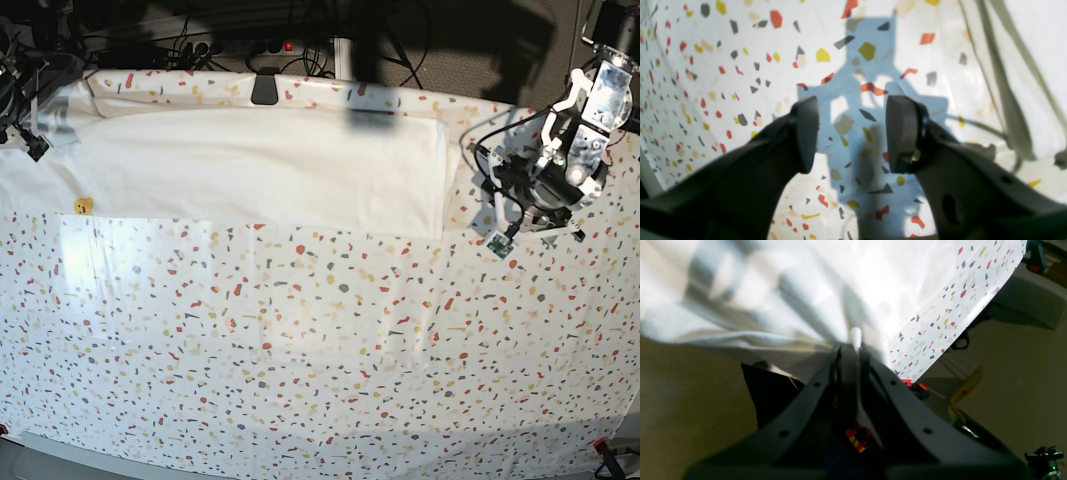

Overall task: Fold the T-shirt properly
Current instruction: 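Lower the folded end onto the band and open the left gripper, then move both grippers to the ends of the folded shirt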

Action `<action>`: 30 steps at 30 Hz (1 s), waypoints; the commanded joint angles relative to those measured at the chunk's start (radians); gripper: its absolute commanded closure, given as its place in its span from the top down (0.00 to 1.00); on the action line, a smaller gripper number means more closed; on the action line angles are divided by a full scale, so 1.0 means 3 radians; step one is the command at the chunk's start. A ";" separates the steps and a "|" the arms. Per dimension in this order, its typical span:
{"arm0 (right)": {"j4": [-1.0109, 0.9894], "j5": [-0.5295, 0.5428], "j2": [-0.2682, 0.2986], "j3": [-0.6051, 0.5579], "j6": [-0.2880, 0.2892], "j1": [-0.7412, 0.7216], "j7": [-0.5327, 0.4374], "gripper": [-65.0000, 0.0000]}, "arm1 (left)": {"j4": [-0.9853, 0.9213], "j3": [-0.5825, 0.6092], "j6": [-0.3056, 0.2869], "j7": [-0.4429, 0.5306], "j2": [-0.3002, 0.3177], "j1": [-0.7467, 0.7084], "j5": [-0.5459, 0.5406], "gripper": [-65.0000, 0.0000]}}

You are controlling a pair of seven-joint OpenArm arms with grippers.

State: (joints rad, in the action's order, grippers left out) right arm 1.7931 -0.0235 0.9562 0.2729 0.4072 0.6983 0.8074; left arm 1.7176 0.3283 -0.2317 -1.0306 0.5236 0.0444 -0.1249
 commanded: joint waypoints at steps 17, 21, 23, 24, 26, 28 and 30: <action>-0.0285 0.0818 0.0055 0.0036 -0.0076 -0.1050 0.0015 0.00 | 0.0060 -0.0022 0.0200 0.0295 0.0001 0.0083 -0.0385 0.49; -0.0554 0.0838 0.0055 0.0036 -0.0075 -0.1175 0.0000 0.00 | 0.0060 -0.0022 0.0200 0.0295 -0.0010 0.0083 -0.0384 0.49; -0.0626 0.0928 0.0055 0.0036 -0.0038 -0.1205 -0.0050 0.00 | 0.0060 -0.0022 0.0200 0.0296 -0.0050 0.0083 -0.0385 0.49; -0.0629 0.0973 0.0056 0.0034 0.0032 -0.1212 -0.0065 0.00 | 0.0060 -0.0022 0.0201 0.0296 -0.0079 0.0083 -0.0384 0.49; -0.0617 0.1066 0.0056 0.0032 0.0191 -0.1228 -0.0118 0.00 | 0.0060 -0.0022 0.0200 0.0298 -0.0131 0.0083 -0.0384 0.49; -0.0591 0.1091 0.0056 0.0029 0.0328 -0.1230 -0.0200 0.00 | 0.0058 -0.0022 0.0200 0.0300 -0.0168 0.0083 -0.0384 0.49; -0.0572 0.1091 0.0056 0.0029 0.0406 -0.1230 -0.0235 0.00 | 0.0058 -0.0022 0.0196 0.0299 -0.0193 0.0083 -0.0373 0.49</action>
State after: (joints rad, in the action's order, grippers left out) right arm 1.6089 0.3130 0.9447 0.2710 0.5224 0.3401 0.7479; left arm 1.7176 0.3283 -0.1787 -0.9527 0.4580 0.0528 -0.2378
